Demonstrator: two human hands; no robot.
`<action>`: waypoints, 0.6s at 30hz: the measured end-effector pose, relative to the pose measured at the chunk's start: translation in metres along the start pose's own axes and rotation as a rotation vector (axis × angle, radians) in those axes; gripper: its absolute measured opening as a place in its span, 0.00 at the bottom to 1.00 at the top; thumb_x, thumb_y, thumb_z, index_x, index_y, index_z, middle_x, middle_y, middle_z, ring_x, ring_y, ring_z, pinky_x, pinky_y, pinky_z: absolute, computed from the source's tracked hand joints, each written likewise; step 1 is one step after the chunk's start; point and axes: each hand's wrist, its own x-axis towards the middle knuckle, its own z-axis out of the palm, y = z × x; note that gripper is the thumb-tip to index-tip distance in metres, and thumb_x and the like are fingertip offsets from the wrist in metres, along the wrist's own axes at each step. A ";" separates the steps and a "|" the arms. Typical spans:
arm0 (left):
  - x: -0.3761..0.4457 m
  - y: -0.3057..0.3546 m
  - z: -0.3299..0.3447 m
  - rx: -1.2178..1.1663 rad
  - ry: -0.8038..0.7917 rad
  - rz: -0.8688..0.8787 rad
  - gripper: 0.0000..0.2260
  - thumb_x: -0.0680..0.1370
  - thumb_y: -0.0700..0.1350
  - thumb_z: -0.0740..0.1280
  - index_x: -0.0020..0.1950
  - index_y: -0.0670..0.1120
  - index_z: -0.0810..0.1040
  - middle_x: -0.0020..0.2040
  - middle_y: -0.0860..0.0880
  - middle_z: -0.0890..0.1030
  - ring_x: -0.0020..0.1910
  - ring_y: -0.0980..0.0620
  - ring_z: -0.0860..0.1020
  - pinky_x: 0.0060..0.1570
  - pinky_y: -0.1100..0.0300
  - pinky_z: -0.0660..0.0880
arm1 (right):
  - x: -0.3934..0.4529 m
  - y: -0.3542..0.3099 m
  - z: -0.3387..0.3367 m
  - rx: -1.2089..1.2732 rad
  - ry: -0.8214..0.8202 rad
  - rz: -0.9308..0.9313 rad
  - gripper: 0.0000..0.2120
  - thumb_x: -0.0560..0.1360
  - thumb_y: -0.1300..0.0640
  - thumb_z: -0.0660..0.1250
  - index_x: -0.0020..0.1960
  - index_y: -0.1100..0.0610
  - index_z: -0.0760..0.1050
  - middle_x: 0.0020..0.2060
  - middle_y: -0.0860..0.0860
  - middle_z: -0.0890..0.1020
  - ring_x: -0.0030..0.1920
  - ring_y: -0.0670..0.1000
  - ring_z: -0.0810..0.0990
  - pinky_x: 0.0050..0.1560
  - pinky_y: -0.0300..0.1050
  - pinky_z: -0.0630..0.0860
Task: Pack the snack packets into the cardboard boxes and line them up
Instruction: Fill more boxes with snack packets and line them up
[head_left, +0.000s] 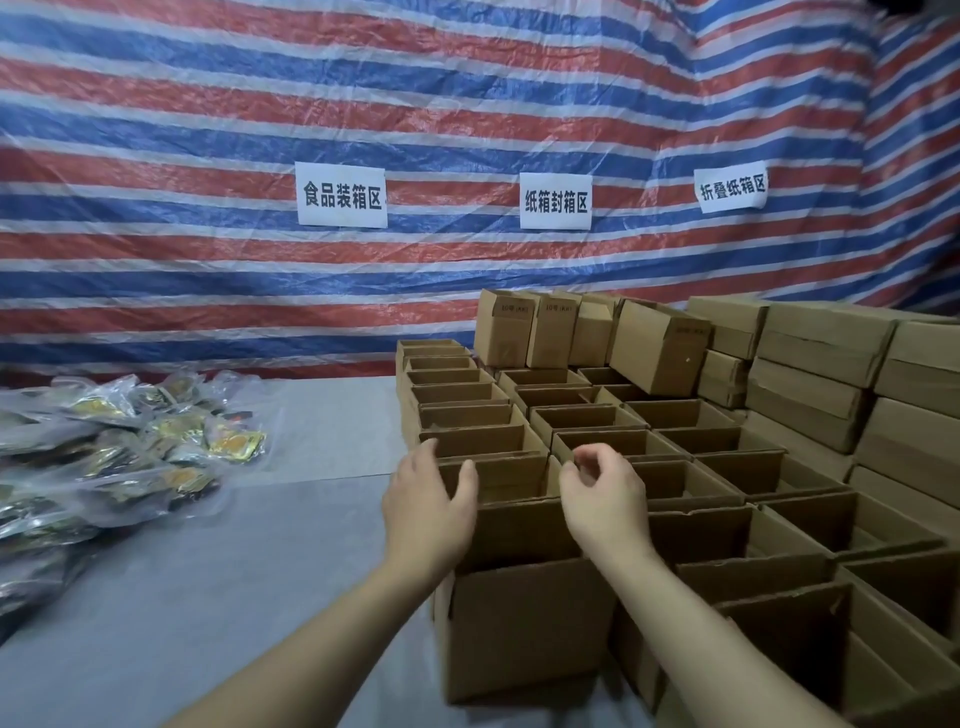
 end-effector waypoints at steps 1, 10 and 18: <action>0.009 0.008 0.007 0.031 -0.018 0.073 0.25 0.80 0.62 0.58 0.75 0.54 0.63 0.73 0.52 0.69 0.71 0.51 0.68 0.69 0.50 0.68 | 0.018 -0.002 -0.002 -0.007 -0.002 0.002 0.14 0.81 0.56 0.66 0.67 0.53 0.74 0.63 0.50 0.77 0.56 0.46 0.73 0.45 0.33 0.71; 0.133 0.110 0.127 0.101 -0.328 0.354 0.29 0.79 0.63 0.59 0.77 0.54 0.59 0.75 0.48 0.65 0.72 0.47 0.68 0.67 0.48 0.69 | 0.234 0.024 -0.059 -0.329 0.135 -0.011 0.26 0.79 0.50 0.68 0.74 0.56 0.68 0.70 0.56 0.72 0.68 0.58 0.73 0.62 0.51 0.74; 0.215 0.136 0.232 0.256 -0.373 0.463 0.30 0.80 0.61 0.59 0.78 0.51 0.58 0.76 0.44 0.65 0.70 0.44 0.70 0.67 0.45 0.71 | 0.377 0.067 -0.065 -0.536 0.219 -0.115 0.21 0.77 0.50 0.69 0.68 0.52 0.71 0.65 0.54 0.76 0.66 0.58 0.75 0.67 0.59 0.74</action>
